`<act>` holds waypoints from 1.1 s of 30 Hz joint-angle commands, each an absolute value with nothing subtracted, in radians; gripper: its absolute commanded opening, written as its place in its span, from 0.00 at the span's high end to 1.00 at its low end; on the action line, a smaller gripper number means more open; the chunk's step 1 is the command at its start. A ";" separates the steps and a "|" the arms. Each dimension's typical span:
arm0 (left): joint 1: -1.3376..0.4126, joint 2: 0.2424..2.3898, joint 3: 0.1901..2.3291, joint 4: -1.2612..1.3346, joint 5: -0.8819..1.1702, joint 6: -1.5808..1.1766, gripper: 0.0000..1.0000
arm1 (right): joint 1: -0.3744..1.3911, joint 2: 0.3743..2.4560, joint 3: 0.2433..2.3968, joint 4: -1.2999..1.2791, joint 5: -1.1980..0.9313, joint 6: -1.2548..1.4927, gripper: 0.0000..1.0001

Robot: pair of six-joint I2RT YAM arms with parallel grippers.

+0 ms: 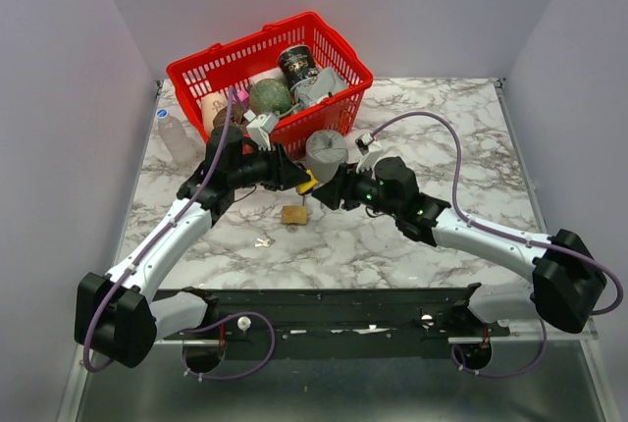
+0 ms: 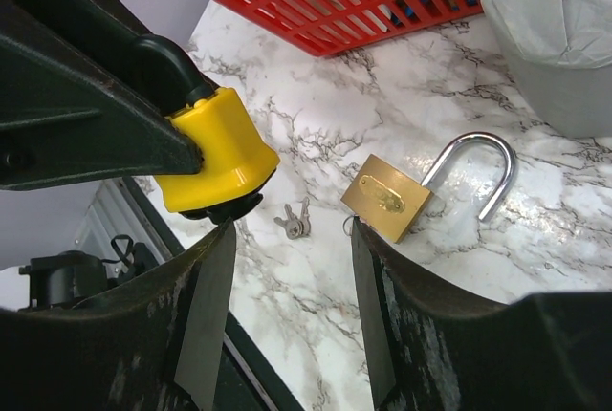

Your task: Unlock with the key

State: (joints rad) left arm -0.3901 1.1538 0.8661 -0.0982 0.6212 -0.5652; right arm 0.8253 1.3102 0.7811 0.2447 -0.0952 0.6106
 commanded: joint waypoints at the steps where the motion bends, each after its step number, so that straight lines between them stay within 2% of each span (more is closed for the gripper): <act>1: -0.387 1.127 0.856 -0.034 0.664 -0.561 1.00 | 0.830 1.319 0.810 0.293 -0.118 0.640 0.41; 17: -0.387 1.121 0.853 -0.028 0.667 -0.566 1.00 | 0.830 1.330 0.798 0.316 -0.117 0.679 0.41; 33: -0.387 1.089 0.831 0.028 0.689 -0.588 1.00 | 0.831 1.376 0.770 0.333 -0.012 0.798 0.41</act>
